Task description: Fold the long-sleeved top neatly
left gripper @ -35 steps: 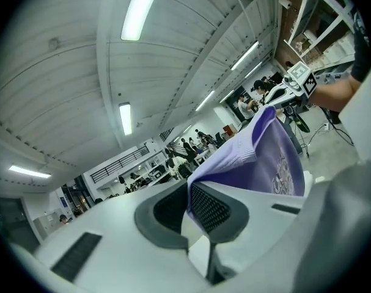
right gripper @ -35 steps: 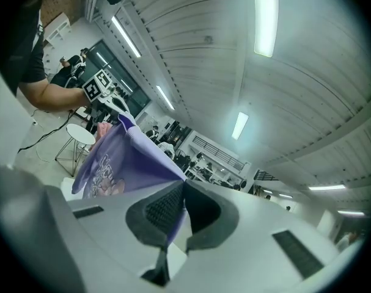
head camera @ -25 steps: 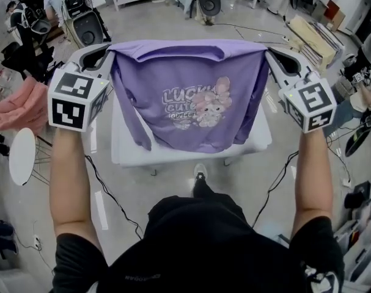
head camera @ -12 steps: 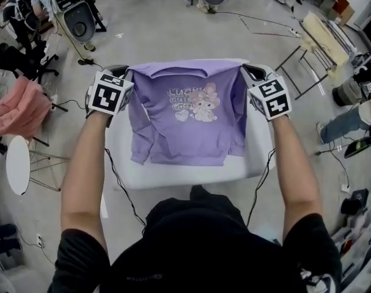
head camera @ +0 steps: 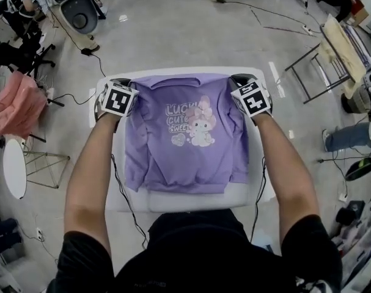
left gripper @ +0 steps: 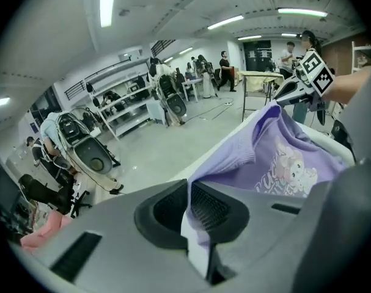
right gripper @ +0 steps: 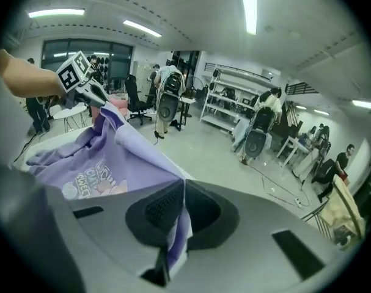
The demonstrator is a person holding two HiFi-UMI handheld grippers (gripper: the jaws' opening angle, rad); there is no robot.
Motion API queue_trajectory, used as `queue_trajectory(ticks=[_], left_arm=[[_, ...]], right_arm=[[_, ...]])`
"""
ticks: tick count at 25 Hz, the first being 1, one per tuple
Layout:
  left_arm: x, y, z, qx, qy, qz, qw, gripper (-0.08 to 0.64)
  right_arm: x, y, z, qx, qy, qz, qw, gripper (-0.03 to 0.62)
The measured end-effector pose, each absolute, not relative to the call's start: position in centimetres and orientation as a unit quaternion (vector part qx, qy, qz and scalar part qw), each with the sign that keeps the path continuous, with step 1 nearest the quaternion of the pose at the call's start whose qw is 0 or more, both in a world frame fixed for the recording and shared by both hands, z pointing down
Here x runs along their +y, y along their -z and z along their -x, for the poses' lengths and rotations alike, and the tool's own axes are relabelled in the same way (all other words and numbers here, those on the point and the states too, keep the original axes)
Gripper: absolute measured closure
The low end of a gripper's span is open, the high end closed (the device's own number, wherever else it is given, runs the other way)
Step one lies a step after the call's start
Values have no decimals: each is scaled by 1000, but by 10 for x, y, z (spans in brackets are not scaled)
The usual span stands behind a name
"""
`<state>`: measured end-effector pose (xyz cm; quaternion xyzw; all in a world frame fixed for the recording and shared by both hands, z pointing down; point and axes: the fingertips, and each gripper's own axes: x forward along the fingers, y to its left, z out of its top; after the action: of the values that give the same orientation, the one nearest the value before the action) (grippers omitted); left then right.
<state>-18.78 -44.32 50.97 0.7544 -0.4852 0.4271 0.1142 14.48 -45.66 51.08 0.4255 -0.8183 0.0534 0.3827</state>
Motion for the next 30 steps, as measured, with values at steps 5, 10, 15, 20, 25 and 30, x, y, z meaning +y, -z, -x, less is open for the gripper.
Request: queue_trajectory(ticks=[5, 10, 15, 20, 25, 30], left_arm=[[-482, -560, 181, -479, -449, -741, 140, 540], [-504, -603, 179, -477, -476, -721, 163, 540], [-514, -630, 177, -467, -487, -716, 181, 537], [-525, -626, 176, -475, -469, -724, 175, 479], [-513, -602, 174, -468, -466, -731, 172, 466], [-493, -568, 176, -480, -442, -741, 159, 466]], right_arm=[[-491, -569, -148, -809, -89, -411, 410, 578], [-509, -610, -152, -802, -120, -404, 423, 578], [-516, -632, -153, -803, -142, -399, 419, 575], [-520, -634, -152, -807, -147, -398, 411, 557], [-511, -625, -153, -811, -151, -386, 414, 482], [-492, -603, -159, -811, -141, -402, 402, 491]])
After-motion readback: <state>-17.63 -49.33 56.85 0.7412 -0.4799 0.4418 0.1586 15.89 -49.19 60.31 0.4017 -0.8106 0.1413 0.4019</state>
